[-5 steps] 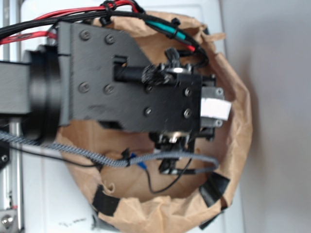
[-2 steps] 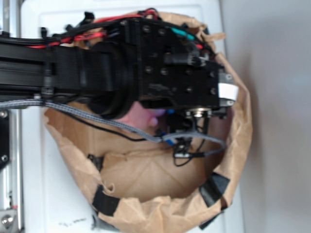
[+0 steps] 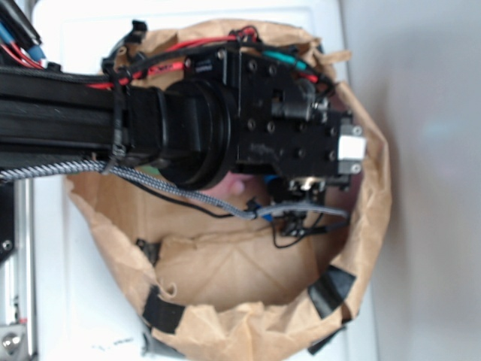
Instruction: Grab the blue ball.
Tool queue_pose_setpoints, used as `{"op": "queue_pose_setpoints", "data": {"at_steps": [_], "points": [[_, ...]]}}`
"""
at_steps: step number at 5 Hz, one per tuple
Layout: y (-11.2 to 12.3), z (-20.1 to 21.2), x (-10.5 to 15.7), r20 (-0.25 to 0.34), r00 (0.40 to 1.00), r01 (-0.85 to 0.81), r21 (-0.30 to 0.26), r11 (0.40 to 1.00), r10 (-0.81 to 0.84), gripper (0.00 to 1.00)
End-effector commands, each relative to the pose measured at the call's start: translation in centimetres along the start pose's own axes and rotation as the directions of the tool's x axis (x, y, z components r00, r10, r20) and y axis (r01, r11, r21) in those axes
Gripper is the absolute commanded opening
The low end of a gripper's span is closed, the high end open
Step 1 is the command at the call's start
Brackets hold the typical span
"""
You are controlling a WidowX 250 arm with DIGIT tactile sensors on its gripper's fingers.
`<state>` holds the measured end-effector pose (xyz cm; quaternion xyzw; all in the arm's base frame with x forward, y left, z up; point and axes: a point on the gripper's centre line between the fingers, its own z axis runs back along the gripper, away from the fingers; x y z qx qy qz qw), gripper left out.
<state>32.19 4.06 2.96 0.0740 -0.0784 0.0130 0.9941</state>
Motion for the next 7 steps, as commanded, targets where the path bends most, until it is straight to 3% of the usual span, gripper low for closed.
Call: {"op": "queue_pose_setpoints", "data": {"at_steps": [1,3,5,6,7], "points": [[0.5,1.4,0.1,0.009,0.999,-0.039,-0.003,0.999,0.039,0.00],[1.6,4.8,-0.9,-0.022,0.998,-0.059,-0.066,0.996,0.057,0.00],[5.3,11.4,-1.4,-0.116,0.993,-0.028,-0.215,0.976,0.003,0.00],[6.8,13.3,-3.0,-0.083,0.997,-0.015,-0.204,0.979,-0.002,0.00],[6.6,13.0,-3.9,-0.036,0.999,0.019,-0.175,0.984,-0.025,0.00]]}}
